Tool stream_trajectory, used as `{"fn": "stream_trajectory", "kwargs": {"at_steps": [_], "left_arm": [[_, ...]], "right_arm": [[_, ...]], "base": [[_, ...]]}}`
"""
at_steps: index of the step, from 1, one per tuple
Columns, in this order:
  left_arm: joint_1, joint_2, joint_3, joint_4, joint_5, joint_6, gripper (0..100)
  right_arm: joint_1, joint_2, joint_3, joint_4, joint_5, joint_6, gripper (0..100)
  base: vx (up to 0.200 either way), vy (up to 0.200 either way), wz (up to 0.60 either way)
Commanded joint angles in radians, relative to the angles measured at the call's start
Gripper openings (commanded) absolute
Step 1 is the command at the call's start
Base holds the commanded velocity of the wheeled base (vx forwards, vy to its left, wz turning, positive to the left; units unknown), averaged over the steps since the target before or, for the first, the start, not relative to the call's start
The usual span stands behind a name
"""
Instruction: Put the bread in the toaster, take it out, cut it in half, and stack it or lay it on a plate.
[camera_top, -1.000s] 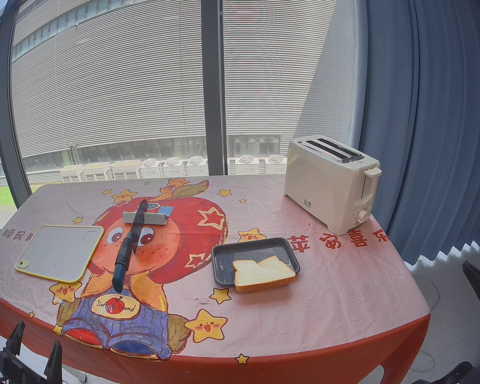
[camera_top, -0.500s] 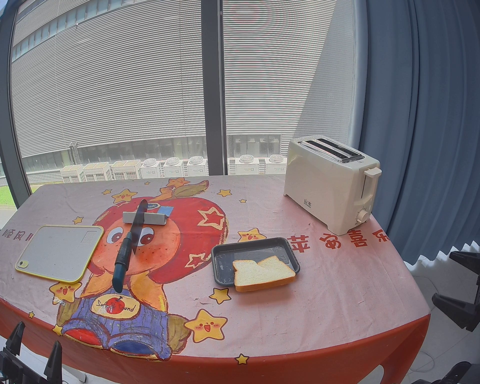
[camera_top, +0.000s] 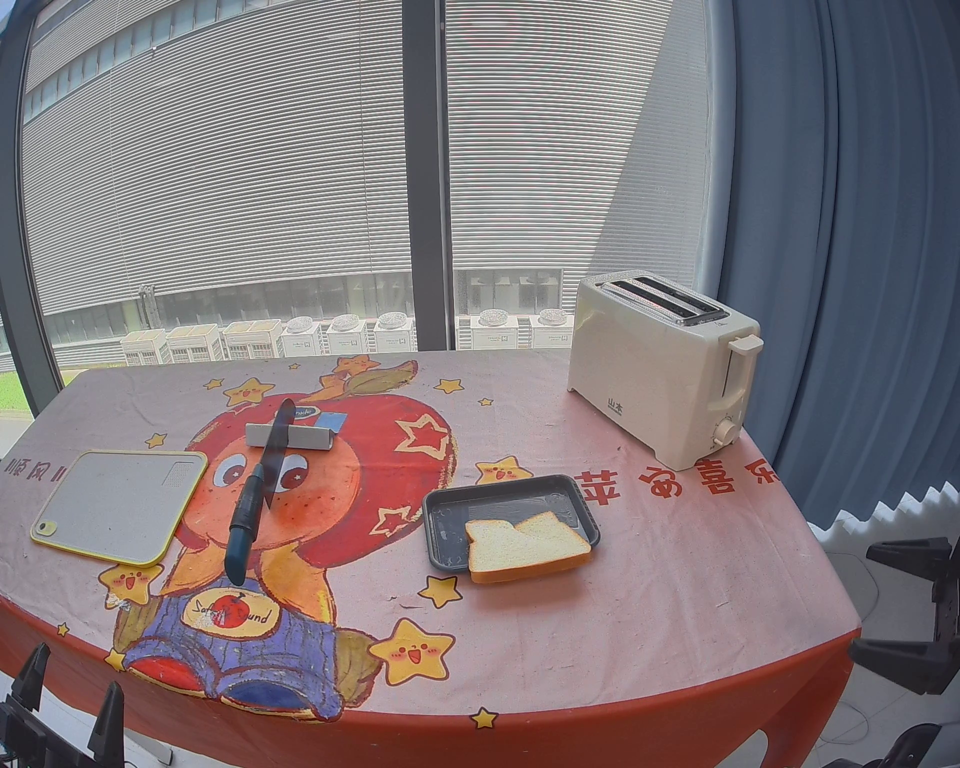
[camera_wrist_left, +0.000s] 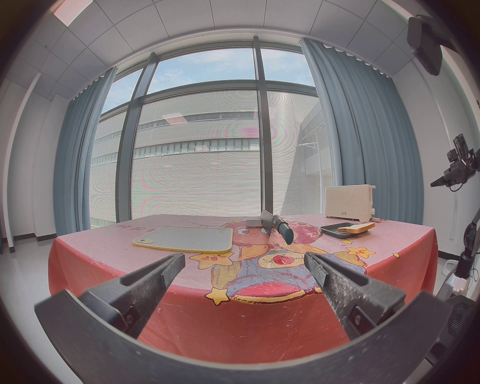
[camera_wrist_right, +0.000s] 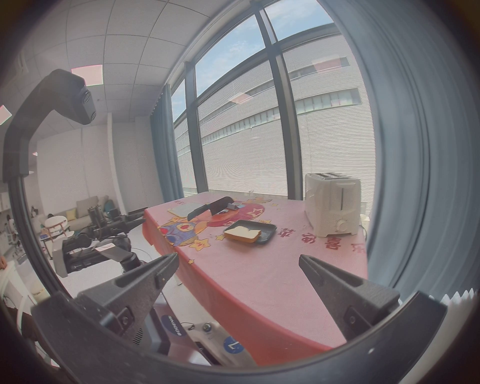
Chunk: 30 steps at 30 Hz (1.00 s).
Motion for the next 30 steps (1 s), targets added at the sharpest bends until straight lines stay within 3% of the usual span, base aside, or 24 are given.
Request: {"fn": "stream_trajectory", "kwargs": {"at_steps": [1,12,13,20,24,30], "left_arm": [[0.0,0.001,0.016,0.0,0.001,0.0,100],[0.0,0.001,0.016,0.0,0.001,0.0,100],[0.0,0.001,0.016,0.0,0.001,0.0,100],[0.0,0.001,0.016,0.0,0.001,0.0,100],[0.0,0.001,0.016,0.0,0.001,0.0,100],[0.0,0.001,0.016,0.0,0.001,0.0,100]], "right_arm": [[0.048,0.006,0.013,-0.001,0.0,0.018,100],[0.192,0.049,0.016,-0.01,0.007,0.142,100],[0.228,0.049,0.022,-0.024,0.007,0.187,100],[0.298,0.068,0.028,-0.095,0.008,0.352,100],[0.347,0.117,0.027,-0.128,0.008,0.475,100],[0.356,0.281,0.045,-0.27,0.008,0.631,100]], "base": [[0.0,0.0,0.0],[0.0,0.0,0.0],[0.0,0.0,0.0],[0.0,0.0,0.0],[0.0,0.0,0.0],[0.0,0.0,0.0]]}}
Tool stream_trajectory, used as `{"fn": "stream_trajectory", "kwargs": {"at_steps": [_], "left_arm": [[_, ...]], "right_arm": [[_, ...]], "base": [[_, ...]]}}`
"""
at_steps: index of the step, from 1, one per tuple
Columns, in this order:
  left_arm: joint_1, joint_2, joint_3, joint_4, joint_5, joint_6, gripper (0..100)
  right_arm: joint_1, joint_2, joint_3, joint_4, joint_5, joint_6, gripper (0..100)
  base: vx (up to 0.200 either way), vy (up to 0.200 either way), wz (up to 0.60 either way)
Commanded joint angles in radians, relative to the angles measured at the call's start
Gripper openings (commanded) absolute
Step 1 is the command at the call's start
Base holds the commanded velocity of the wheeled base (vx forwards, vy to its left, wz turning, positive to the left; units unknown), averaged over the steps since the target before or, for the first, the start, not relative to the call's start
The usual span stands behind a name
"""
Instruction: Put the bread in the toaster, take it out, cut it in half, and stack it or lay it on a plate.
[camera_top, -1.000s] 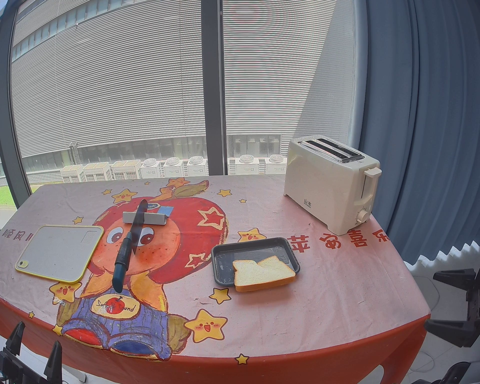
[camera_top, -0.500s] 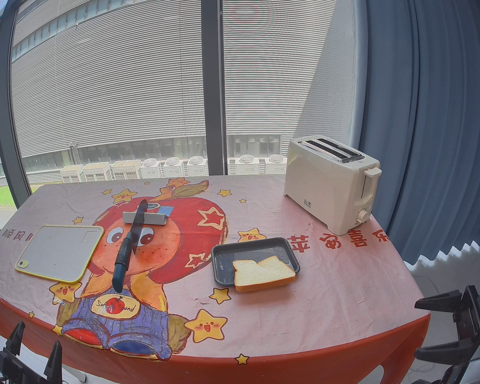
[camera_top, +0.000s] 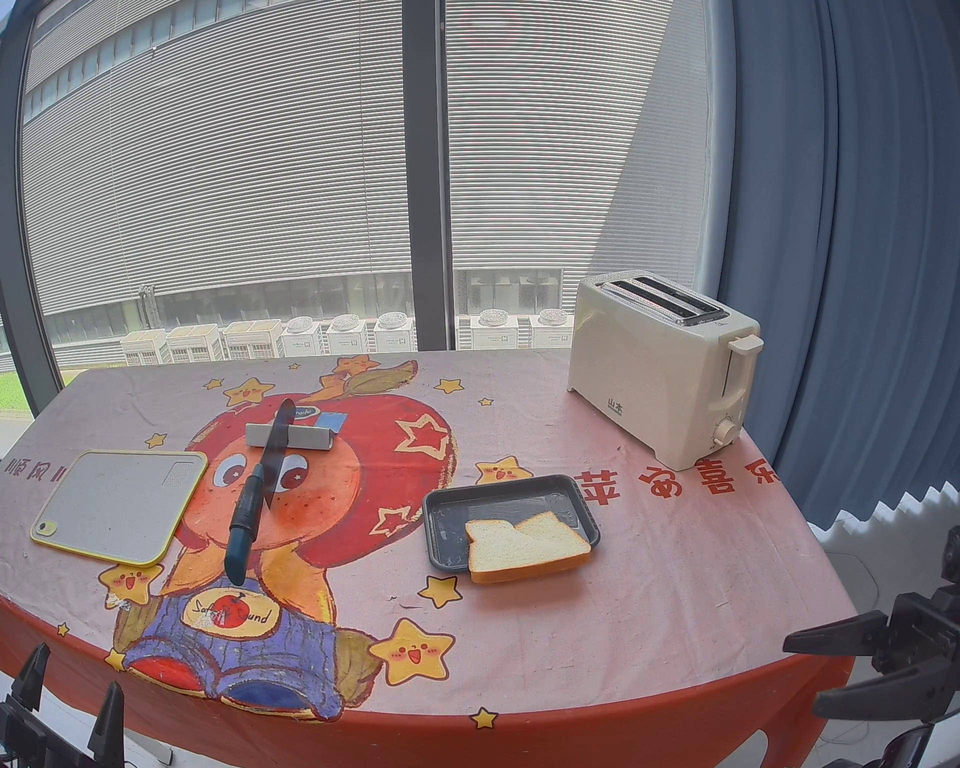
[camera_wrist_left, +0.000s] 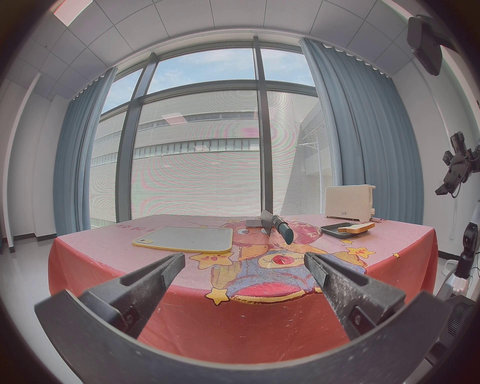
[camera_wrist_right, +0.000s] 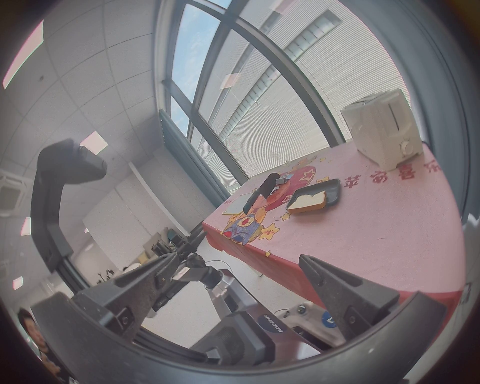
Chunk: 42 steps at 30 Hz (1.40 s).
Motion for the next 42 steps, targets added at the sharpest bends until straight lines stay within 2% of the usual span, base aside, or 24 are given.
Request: {"fn": "stream_trajectory", "kwargs": {"at_steps": [1,5,10,11,12,14,15,16,17,18,24,28,33,42], "left_arm": [[0.0,0.001,0.016,0.0,0.001,0.0,100],[0.0,0.001,0.016,0.0,0.001,0.0,100],[0.0,0.001,0.016,0.0,-0.001,0.0,100],[0.0,0.001,0.016,0.0,0.001,0.0,100],[0.0,0.001,0.016,0.0,0.001,0.0,100],[0.0,0.001,0.016,0.0,0.001,0.0,100],[0.0,0.001,0.016,0.0,0.001,0.0,100],[0.0,0.001,0.016,0.0,0.001,0.0,100],[0.0,0.001,0.016,0.0,0.001,0.0,100],[0.0,0.001,0.016,0.0,-0.001,0.0,100],[0.0,0.001,0.016,0.0,0.001,0.0,100],[0.0,0.001,0.016,0.0,-0.001,0.0,100],[0.0,0.001,0.016,0.0,0.001,0.0,100],[0.0,0.001,0.016,0.0,0.001,0.0,100]], "right_arm": [[0.018,0.161,0.022,-0.104,0.0,0.086,100],[0.027,0.241,0.034,-0.205,0.0,0.188,100],[0.028,0.33,0.016,-0.325,0.0,0.392,100],[0.028,0.331,0.014,-0.329,0.0,0.4,100],[0.03,0.354,0.016,-0.369,0.001,0.466,100],[0.028,0.377,0.016,-0.391,0.021,0.511,100],[0.027,0.385,0.016,-0.395,0.041,0.524,100],[0.027,0.385,0.016,-0.395,0.041,0.524,100],[0.018,0.396,0.016,-0.395,0.075,0.543,100],[0.016,0.403,0.014,-0.395,0.087,0.55,100],[0.016,0.428,0.003,-0.395,0.118,0.601,100],[0.015,0.476,-0.021,-0.397,0.118,0.619,100],[0.012,0.525,-0.063,-0.397,0.118,0.69,100],[-0.019,0.629,-0.105,-0.398,0.116,0.727,100]], "base": [[0.0,0.0,0.0],[0.0,0.0,0.0],[0.0,0.0,0.0],[0.0,0.0,0.0],[0.0,0.0,0.0],[0.0,0.0,0.0],[0.0,0.0,0.0],[0.0,0.0,0.0],[0.0,0.0,0.0],[0.0,0.0,0.0],[0.0,0.0,0.0],[0.0,0.0,0.0],[0.0,0.0,0.0],[0.0,0.0,0.0]]}}
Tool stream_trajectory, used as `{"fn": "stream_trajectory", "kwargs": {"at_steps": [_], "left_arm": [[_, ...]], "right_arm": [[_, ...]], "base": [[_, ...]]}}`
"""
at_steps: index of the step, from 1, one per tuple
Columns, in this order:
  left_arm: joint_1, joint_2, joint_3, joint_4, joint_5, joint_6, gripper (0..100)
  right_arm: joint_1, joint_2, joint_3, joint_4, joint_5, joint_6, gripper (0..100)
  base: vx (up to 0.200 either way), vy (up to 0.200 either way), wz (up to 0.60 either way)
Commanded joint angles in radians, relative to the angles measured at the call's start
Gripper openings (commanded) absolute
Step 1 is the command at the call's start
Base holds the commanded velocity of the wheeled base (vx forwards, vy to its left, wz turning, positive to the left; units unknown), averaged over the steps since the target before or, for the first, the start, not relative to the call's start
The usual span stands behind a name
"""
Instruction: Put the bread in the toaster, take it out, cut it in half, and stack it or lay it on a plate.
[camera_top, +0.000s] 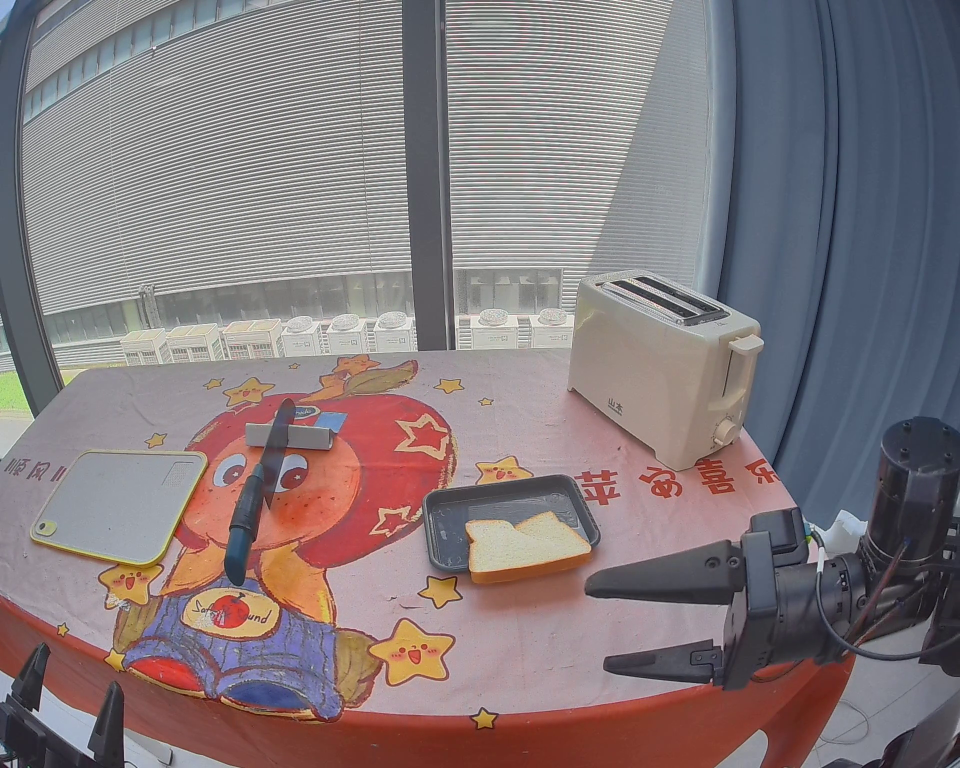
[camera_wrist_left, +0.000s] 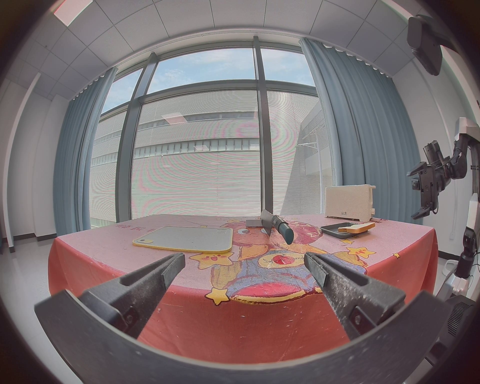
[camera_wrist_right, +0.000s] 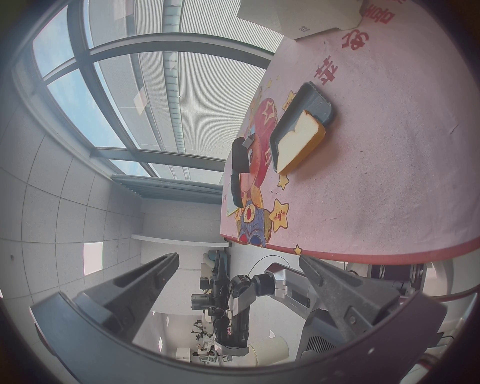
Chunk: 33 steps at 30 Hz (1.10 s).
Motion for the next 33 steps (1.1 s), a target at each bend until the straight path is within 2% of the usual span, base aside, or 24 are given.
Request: {"fn": "stream_trajectory", "kwargs": {"at_steps": [1,8,11,16,20,24,30,33], "left_arm": [[0.0,0.001,0.016,0.0,0.001,0.0,100],[0.0,0.001,0.016,0.0,0.001,0.0,100],[0.0,0.001,0.016,0.0,0.001,0.0,100],[0.0,0.001,0.016,0.0,-0.001,0.0,100],[0.0,0.001,0.016,0.0,0.001,0.0,100],[0.002,0.001,0.016,0.0,0.001,0.0,100],[0.0,0.001,0.016,0.0,0.001,0.0,100],[0.0,0.001,0.016,0.0,0.001,0.0,100]], "right_arm": [[-0.017,0.087,-0.025,-0.001,-0.001,0.012,100],[-0.073,0.187,-0.059,-0.015,-0.007,0.012,100],[-0.096,0.231,-0.059,-0.089,-0.01,0.026,100],[-0.135,0.32,-0.056,-0.224,-0.015,0.087,100],[-0.146,0.375,-0.051,-0.283,-0.035,0.088,100],[-0.146,0.394,-0.061,-0.288,-0.058,0.088,100],[-0.155,0.4,-0.078,-0.288,-0.064,0.093,100],[-0.164,0.4,-0.093,-0.288,-0.065,0.111,100]], "base": [[0.0,0.0,0.0],[0.0,0.0,0.0],[0.0,0.0,0.0],[0.0,0.0,0.0],[0.0,0.0,0.0],[0.0,0.0,0.0],[0.0,0.0,0.0],[0.0,0.0,0.0]]}}
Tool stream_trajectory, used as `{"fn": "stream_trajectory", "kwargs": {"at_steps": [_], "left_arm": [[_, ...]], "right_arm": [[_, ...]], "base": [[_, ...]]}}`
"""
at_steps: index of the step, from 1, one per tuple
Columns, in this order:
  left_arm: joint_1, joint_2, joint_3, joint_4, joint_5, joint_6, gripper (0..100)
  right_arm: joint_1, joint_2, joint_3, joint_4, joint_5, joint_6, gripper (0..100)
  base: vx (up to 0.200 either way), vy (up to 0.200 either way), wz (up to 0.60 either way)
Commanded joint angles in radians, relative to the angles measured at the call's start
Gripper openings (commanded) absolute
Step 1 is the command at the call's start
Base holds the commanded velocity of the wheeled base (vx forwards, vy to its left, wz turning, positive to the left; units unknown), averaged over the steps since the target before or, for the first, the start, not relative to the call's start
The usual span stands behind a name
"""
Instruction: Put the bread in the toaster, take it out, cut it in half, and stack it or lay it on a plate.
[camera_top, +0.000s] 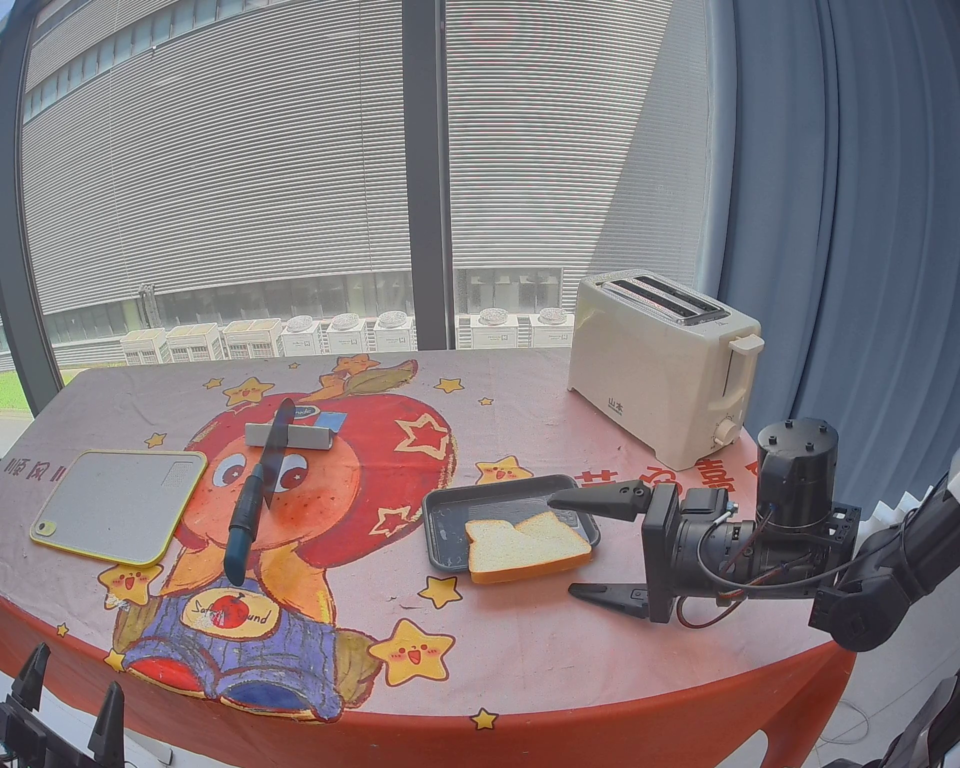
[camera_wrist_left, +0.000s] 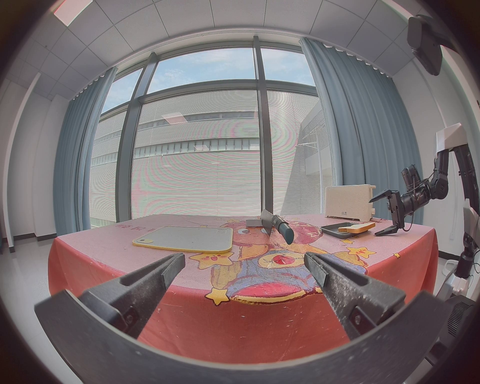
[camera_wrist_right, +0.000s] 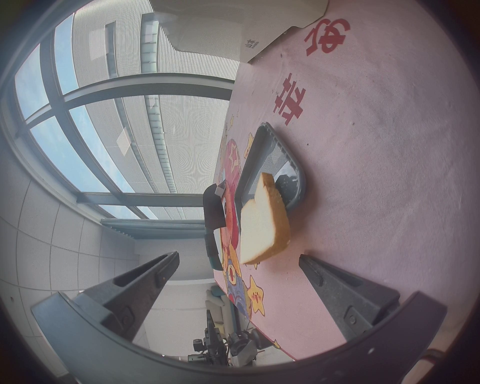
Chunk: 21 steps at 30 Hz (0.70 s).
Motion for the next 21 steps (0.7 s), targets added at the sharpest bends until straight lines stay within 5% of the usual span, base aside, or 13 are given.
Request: {"fn": "stream_trajectory", "kwargs": {"at_steps": [1,12,21], "left_arm": [[-0.001,0.001,0.016,0.0,0.001,0.0,100],[-0.001,0.001,0.016,0.0,-0.001,0.0,100],[-0.001,0.001,0.016,0.0,0.001,0.0,100]], "right_arm": [[-0.009,0.008,-0.022,0.0,-0.001,0.024,100],[-0.009,0.048,-0.062,-0.001,-0.05,0.05,100],[-0.009,0.049,-0.065,-0.001,-0.05,0.048,100]], "base": [[0.0,0.0,0.0],[0.0,0.0,0.0],[0.0,0.0,0.0]]}}
